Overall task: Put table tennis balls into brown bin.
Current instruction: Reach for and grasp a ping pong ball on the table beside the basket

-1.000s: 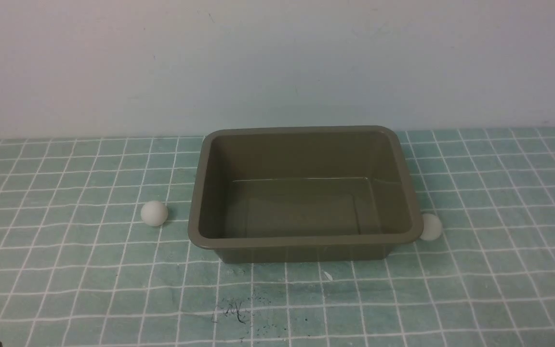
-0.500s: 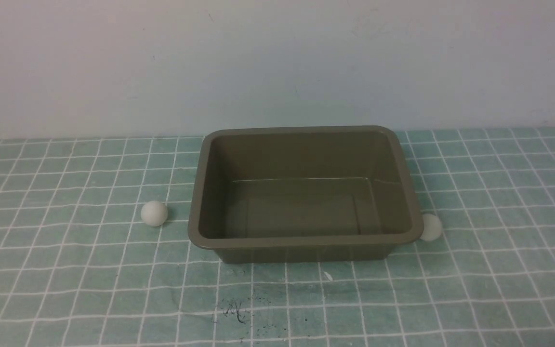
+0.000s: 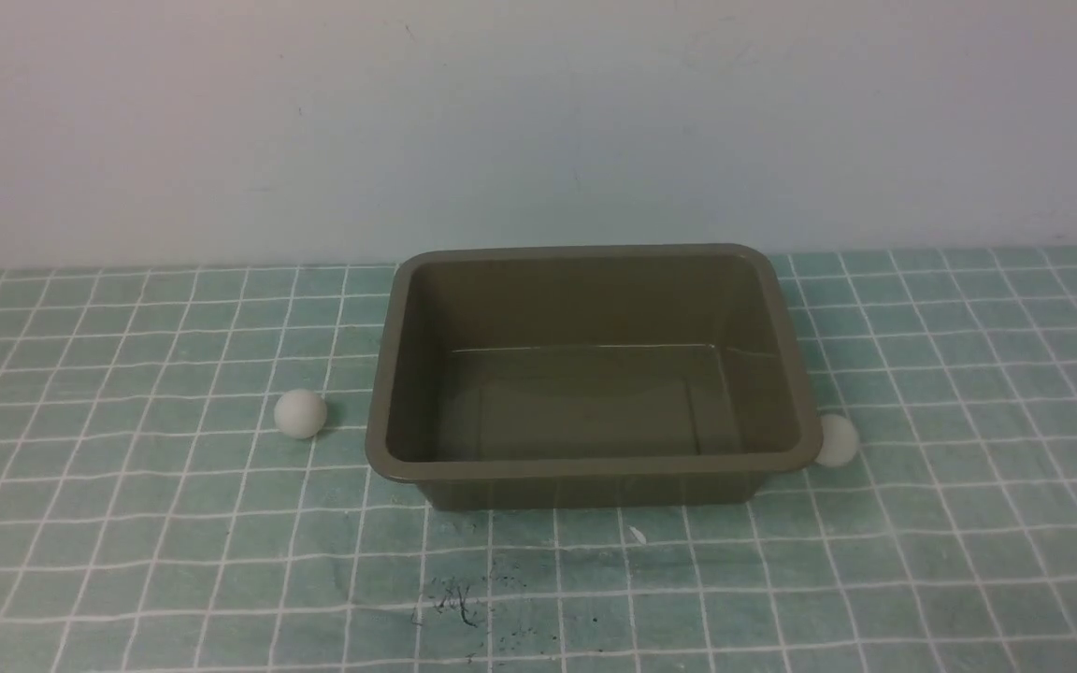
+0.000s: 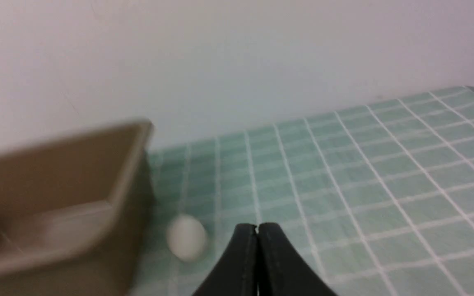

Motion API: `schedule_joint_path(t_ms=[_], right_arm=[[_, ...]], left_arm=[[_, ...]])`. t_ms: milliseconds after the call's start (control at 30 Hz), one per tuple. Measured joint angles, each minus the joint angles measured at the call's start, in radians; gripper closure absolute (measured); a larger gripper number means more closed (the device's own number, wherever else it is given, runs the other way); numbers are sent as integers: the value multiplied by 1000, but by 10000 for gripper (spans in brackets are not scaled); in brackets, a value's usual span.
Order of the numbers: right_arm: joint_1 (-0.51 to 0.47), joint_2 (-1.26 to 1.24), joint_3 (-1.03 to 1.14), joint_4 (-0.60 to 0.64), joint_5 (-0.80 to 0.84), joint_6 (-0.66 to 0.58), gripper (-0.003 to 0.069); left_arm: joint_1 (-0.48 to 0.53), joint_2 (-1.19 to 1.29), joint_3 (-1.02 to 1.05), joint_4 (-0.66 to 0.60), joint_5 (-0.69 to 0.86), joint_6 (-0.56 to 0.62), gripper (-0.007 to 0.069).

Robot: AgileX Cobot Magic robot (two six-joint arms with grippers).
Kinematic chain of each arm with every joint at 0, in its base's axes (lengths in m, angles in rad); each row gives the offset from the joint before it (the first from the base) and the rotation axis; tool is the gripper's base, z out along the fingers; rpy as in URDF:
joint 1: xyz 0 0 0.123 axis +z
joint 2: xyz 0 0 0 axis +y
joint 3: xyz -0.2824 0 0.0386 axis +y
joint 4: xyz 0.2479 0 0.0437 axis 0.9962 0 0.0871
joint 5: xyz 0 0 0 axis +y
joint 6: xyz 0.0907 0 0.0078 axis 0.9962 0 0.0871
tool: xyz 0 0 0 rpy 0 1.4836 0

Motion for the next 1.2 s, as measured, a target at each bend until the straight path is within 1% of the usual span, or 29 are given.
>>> schedule_joint_path(t_ms=[33,67,100,133,167,200,300,400,500,600,633,667,733,800,867,900,933,1000,1100,1200], right_arm=[[0,0,0,11,-10,0,673],[0,0,0,55,-46,31,673],[0,0,0,127,-107,70,673],[0,0,0,161,-124,82,673],[0,0,0,176,-138,91,673],[0,0,0,217,-161,103,673],[0,0,0,249,-202,120,673],[1,0,0,270,-232,146,673],[8,3,-52,268,-122,138,673],[10,70,-200,225,71,78,673],[10,140,-296,191,191,30,673],[10,150,-307,187,191,30,673],[10,261,-427,154,315,-22,673],[10,354,-515,137,406,-70,673],[10,415,-560,133,440,-100,673],[10,440,-583,130,451,-115,673],[10,451,-590,128,455,-120,673],[10,507,-612,126,459,-142,673],[10,536,-615,126,459,-146,673],[10,549,-615,126,452,-148,673]], left_arm=[[0,0,0,0,30,6,629],[0,80,-30,0,84,39,629],[0,187,-59,-7,150,85,629],[0,245,-71,-12,171,111,629],[0,272,-77,-15,182,124,629],[-1,390,-101,-31,188,178,629],[-1,544,-153,-61,187,250,629],[-1,713,-248,-101,185,325,629],[-1,835,-349,-122,202,370,629],[-1,976,-485,-136,264,421,629],[-1,1052,-565,-139,299,433,629],[-1,1052,-565,-140,304,433,629],[-2,1151,-672,-145,363,442,615],[-2,1234,-767,-149,409,448,582],[-3,1301,-848,-150,449,450,540],[-3,1333,-889,-150,467,450,498],[-3,1351,-912,-150,473,450,482],[-3,1408,-987,-150,496,444,373],[-10,1445,-1026,-131,498,433,246],[-25,1468,-1030,-90,501,429,162]])
